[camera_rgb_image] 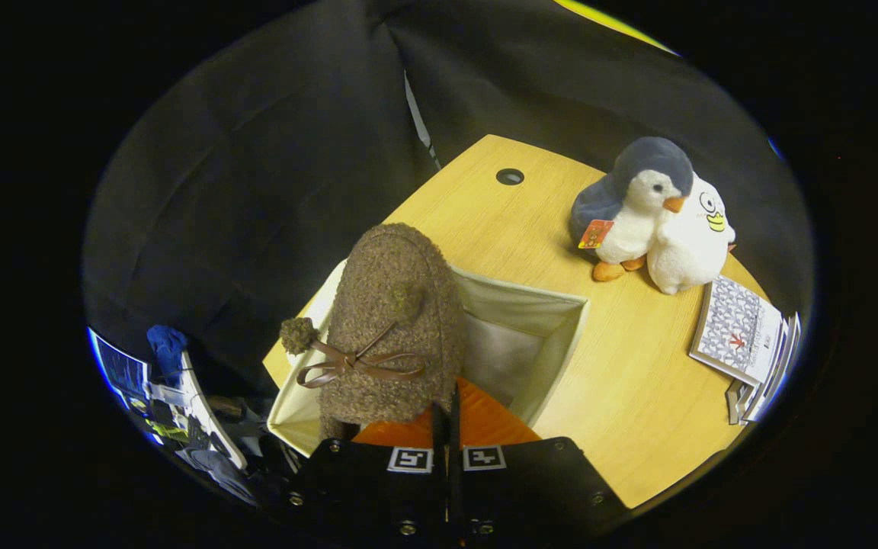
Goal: Open the storage box then place both shoes into the box .Put the left shoe in first, then the right shoe, with the right side of both shoes facing outward in a uniform manner.
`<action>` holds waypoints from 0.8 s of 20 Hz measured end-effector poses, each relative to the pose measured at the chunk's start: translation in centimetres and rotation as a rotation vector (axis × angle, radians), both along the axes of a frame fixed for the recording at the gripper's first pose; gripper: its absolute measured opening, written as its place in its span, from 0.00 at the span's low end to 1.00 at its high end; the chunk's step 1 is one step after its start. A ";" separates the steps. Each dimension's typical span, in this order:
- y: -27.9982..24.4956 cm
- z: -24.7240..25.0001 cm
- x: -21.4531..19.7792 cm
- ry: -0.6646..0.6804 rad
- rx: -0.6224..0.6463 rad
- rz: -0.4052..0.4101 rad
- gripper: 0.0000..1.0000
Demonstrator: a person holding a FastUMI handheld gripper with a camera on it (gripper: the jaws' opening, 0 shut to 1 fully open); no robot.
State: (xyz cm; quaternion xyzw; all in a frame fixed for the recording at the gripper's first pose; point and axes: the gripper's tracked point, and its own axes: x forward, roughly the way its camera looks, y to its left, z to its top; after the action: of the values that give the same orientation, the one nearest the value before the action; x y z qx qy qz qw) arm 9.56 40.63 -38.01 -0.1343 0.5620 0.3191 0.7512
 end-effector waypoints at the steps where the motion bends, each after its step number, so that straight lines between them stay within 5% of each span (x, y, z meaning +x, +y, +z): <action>1: 0.1 -1.0 -0.2 0.004 -0.020 0.001 0.01; 9: 0.3 -4.9 -0.9 0.030 -0.070 -0.040 0.02; 11: 0.6 -3.9 -1.5 0.054 -0.021 -0.059 0.11; 13: 0.6 -2.4 -1.8 0.058 0.023 -0.065 0.26; 16: -0.3 0.7 -2.8 0.057 0.089 -0.070 0.79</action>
State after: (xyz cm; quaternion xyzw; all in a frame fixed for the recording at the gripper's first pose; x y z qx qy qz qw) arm 6.80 40.30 -37.36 -0.0717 0.5729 0.3210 0.7507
